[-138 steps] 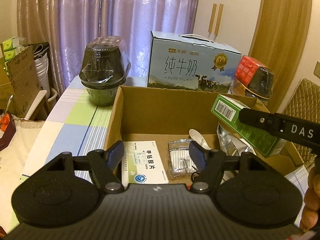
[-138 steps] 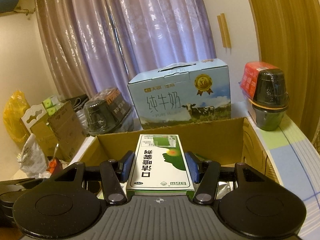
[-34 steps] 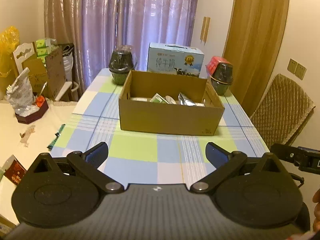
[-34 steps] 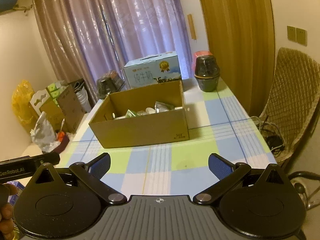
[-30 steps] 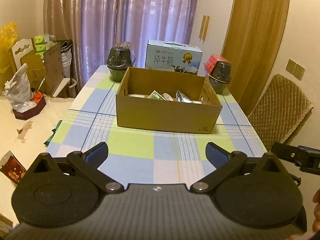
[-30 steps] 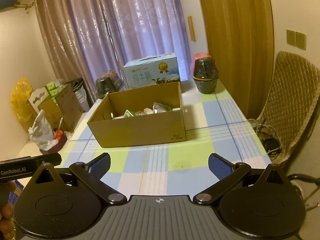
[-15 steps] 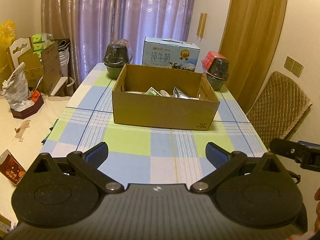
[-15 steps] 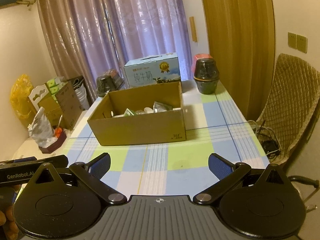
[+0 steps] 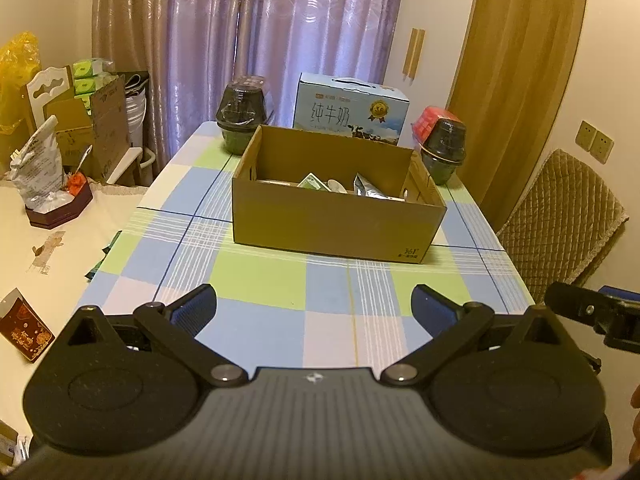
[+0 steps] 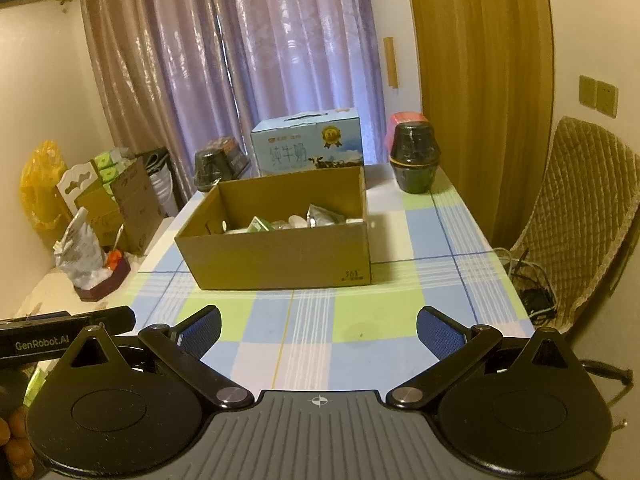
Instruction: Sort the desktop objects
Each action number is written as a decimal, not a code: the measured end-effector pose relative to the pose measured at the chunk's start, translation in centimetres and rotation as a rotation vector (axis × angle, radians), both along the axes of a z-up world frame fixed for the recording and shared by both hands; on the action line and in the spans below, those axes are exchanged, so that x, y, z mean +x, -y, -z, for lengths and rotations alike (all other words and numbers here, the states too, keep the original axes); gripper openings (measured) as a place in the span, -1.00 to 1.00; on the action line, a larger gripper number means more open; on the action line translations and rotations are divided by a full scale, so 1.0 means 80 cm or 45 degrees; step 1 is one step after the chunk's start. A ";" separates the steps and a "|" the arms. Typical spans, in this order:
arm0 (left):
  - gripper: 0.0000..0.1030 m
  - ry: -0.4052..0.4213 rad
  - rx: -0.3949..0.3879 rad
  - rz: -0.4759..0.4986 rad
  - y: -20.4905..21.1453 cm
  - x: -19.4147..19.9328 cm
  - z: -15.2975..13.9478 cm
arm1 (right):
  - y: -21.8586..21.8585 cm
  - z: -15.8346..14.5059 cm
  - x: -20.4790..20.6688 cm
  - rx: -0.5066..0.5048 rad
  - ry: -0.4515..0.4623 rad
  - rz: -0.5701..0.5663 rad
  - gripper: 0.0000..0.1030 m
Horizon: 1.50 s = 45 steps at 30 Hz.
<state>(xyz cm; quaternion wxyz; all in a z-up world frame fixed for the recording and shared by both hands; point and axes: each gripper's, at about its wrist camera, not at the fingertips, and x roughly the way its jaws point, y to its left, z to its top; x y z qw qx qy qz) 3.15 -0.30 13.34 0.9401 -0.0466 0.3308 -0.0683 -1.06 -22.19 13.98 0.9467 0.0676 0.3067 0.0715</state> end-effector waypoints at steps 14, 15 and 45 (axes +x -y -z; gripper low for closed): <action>0.98 -0.014 0.011 0.010 0.004 0.001 0.006 | -0.004 0.002 -0.001 -0.014 -0.009 -0.009 0.97; 0.98 -0.014 0.011 0.010 0.004 0.001 0.007 | -0.004 0.002 -0.001 -0.016 -0.009 -0.008 0.97; 0.98 -0.009 0.012 0.009 0.003 -0.002 0.006 | -0.006 0.006 0.000 -0.025 -0.016 -0.016 0.97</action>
